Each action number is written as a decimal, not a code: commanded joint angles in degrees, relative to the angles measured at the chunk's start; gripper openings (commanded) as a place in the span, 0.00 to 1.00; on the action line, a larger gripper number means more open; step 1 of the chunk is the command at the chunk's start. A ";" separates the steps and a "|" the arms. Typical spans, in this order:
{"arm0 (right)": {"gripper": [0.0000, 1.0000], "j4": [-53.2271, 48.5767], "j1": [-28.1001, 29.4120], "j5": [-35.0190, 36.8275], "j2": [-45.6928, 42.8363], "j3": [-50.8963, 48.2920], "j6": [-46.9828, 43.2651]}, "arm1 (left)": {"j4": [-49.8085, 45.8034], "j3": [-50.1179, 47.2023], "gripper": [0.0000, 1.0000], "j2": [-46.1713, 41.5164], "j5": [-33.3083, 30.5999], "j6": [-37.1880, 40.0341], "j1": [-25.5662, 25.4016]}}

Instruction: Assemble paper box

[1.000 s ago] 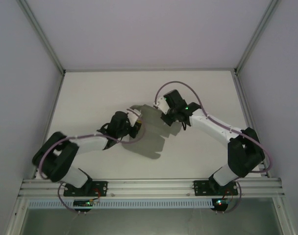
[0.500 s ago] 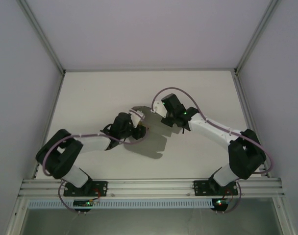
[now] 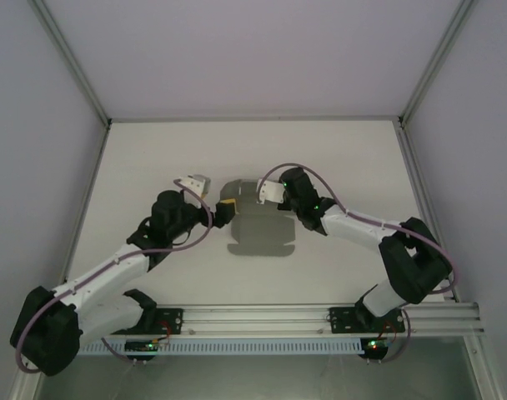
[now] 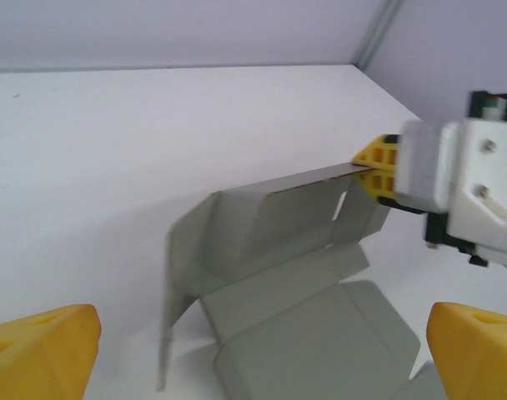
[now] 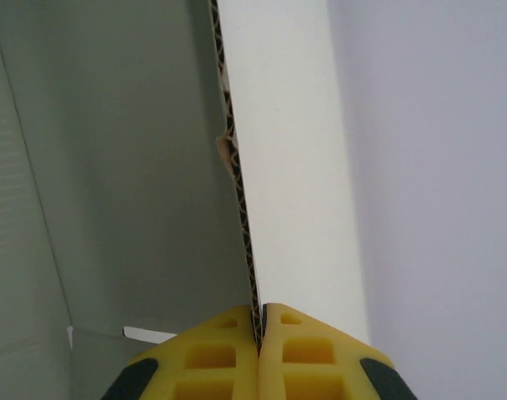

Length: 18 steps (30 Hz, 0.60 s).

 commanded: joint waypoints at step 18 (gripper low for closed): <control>0.00 29.32 2.63 3.77 7.67 -7.34 -17.58 | -14.00 7.85 0.99 13.25 -9.79 -11.60 12.68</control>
